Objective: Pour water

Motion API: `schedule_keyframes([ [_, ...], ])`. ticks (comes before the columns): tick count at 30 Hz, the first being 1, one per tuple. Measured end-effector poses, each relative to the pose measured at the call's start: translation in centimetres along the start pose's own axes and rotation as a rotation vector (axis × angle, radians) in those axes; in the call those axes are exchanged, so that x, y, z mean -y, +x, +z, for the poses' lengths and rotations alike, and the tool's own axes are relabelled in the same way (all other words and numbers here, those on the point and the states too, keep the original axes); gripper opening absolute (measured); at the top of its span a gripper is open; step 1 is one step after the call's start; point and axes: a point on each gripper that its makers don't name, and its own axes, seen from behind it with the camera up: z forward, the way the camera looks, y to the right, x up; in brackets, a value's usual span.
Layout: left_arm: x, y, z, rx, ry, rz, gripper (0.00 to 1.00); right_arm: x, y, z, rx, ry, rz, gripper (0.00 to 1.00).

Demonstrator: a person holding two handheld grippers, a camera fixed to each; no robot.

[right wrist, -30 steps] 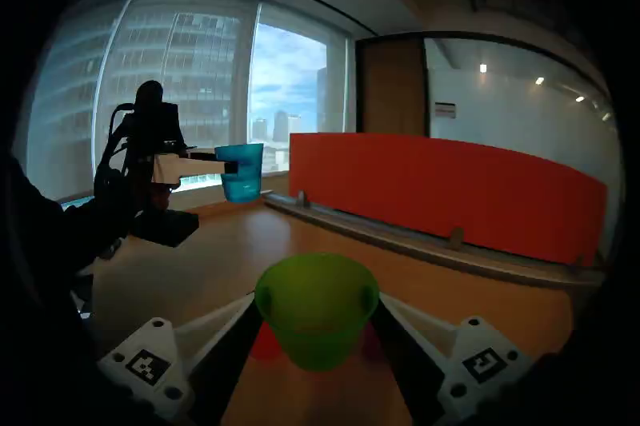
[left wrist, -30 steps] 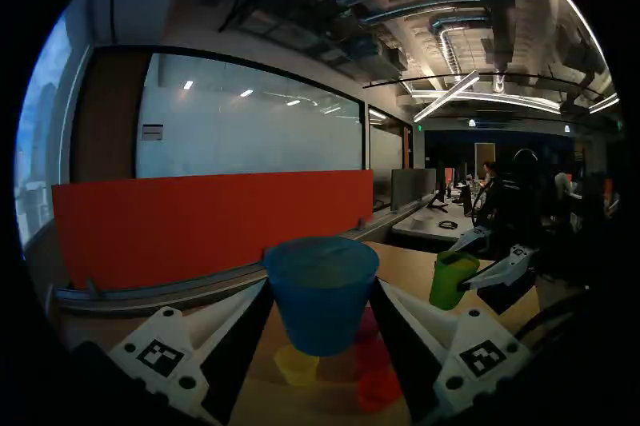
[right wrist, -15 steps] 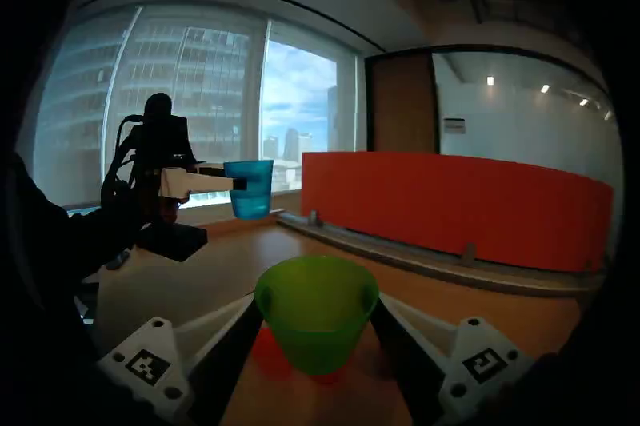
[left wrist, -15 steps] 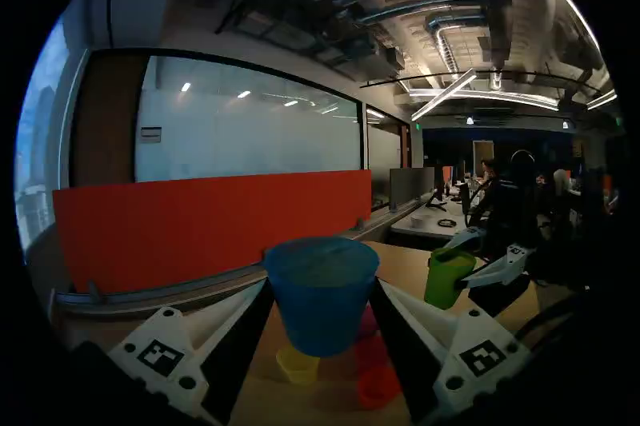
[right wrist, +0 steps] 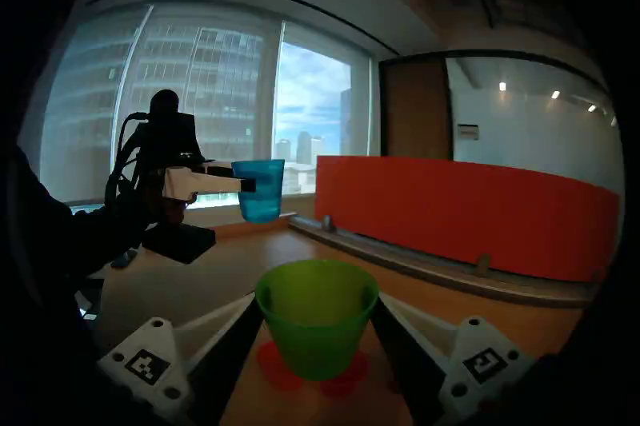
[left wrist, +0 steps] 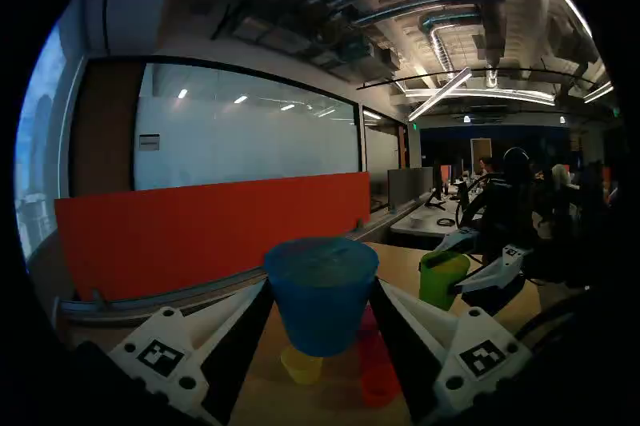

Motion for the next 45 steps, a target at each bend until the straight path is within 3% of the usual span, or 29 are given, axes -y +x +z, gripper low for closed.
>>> schedule_keyframes([
  [11, -0.1, 0.3, -0.7, -0.014, -0.007, 0.04, 0.83, 1.2, 0.1, 1.4, 0.007, 0.046, 0.003, 0.92],
  [20, -0.3, 1.3, -1.2, -0.037, 0.011, 0.131, 0.83, 2.5, 0.1, 2.6, 0.012, 0.093, 0.011, 0.91],
  [45, -0.8, 1.9, -1.3, -0.001, 0.059, 0.358, 0.83, 5.7, -0.2, 5.1, 0.024, 0.181, 0.004, 0.91],
])
